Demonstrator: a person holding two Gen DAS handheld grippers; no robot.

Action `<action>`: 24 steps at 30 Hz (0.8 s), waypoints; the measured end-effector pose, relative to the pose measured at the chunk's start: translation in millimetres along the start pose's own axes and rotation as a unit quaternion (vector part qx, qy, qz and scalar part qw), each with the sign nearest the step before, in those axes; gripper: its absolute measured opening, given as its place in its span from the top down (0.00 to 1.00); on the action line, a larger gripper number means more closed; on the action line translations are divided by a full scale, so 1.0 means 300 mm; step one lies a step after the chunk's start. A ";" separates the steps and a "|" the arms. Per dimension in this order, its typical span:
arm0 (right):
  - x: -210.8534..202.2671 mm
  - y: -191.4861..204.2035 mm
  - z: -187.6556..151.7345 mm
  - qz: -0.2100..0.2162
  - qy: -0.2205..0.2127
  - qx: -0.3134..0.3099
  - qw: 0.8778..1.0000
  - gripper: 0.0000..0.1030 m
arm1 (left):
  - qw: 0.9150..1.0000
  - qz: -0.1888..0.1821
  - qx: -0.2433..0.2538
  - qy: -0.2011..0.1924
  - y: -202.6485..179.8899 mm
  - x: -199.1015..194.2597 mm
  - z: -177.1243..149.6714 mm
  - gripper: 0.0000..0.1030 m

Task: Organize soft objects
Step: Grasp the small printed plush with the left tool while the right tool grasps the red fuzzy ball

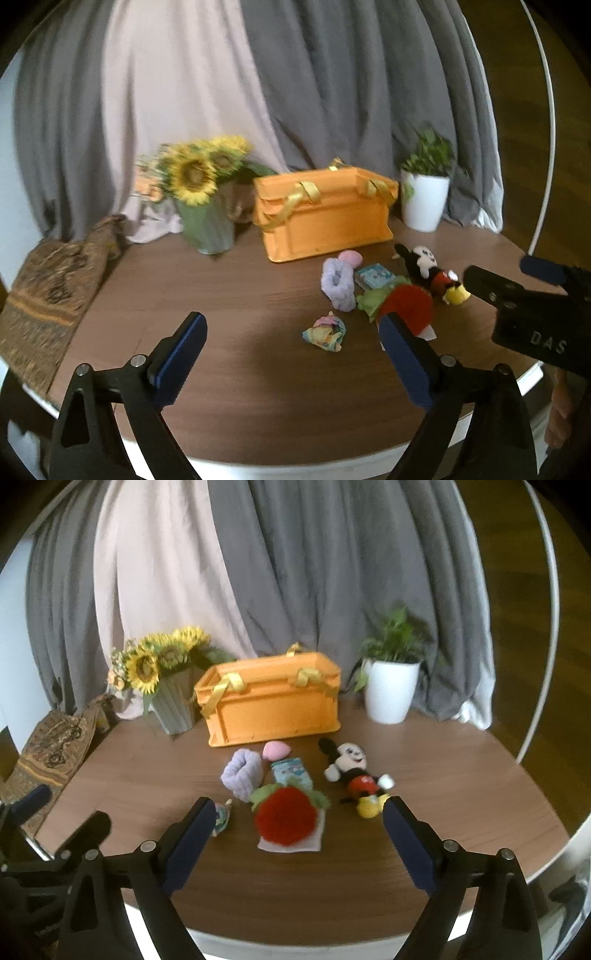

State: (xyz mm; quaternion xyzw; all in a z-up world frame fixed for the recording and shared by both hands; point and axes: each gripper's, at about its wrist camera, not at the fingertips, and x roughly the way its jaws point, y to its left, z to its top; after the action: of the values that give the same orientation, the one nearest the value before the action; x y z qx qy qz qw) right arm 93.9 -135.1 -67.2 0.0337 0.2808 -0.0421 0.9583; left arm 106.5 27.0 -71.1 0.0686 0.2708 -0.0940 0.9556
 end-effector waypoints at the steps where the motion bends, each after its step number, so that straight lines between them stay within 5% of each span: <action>1: 0.031 0.008 0.003 -0.002 0.005 -0.002 1.000 0.13 | 1.000 -0.006 0.008 0.004 0.002 0.030 0.000 0.08; 10: 0.248 0.066 -0.030 -0.036 0.045 -0.010 0.998 0.20 | 0.995 -0.071 0.039 0.056 0.021 0.287 -0.018 0.17; 24: 0.503 0.070 -0.090 -0.017 0.117 -0.033 0.992 0.30 | 0.987 -0.090 0.042 0.124 -0.020 0.529 -0.099 0.35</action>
State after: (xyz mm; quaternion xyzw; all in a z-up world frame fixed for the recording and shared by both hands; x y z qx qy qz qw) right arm 208.0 -121.1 -170.5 0.0021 0.3930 -0.0449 0.9184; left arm 223.0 3.8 -180.8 0.0951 0.3885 -0.1821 0.8983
